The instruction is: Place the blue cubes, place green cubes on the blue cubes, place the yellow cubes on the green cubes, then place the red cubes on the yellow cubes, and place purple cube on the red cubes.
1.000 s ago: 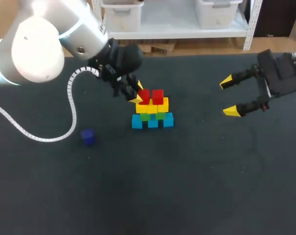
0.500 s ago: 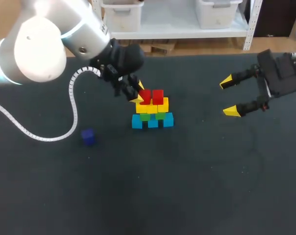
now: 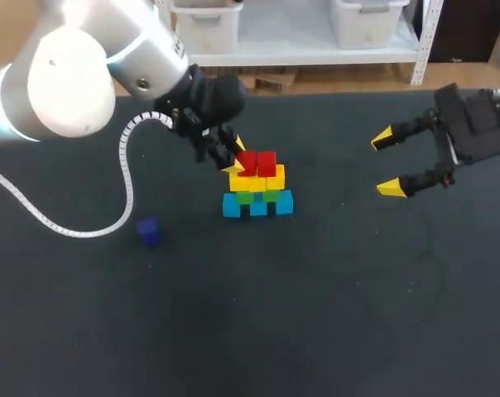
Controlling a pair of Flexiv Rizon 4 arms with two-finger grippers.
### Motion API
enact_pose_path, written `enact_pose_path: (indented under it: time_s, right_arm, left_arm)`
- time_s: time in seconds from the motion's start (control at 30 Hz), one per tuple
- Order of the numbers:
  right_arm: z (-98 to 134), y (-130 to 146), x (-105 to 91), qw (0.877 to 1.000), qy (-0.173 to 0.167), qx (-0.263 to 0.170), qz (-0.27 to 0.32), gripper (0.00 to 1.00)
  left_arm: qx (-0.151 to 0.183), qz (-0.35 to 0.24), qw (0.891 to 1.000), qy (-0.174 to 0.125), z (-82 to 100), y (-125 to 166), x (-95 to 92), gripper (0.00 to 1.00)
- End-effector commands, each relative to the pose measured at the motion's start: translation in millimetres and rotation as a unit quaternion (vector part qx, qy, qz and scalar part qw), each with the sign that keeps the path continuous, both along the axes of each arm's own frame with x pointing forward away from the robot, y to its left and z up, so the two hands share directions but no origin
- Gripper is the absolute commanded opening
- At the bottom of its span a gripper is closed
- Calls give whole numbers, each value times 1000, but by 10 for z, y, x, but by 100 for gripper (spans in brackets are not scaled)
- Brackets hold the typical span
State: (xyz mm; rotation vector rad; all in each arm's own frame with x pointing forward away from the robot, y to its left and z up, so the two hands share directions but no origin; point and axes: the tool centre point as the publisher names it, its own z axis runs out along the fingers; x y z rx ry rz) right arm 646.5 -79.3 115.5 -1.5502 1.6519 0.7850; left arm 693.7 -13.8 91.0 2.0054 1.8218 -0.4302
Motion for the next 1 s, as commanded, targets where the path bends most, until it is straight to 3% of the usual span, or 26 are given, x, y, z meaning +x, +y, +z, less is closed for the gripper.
enact_pose_path:
  time_s: [0.03, 1.0]
  right_arm:
    - [-9, 2, 7, 1000, -1, 1, 1, 100]
    - [-9, 2, 7, 1000, -1, 1, 1, 100]
  left_arm:
    - [2, -2, 1000, 3, -5, -25, 34, 0]
    - [4, 2, 1000, 10, -42, -8, 44, 0]
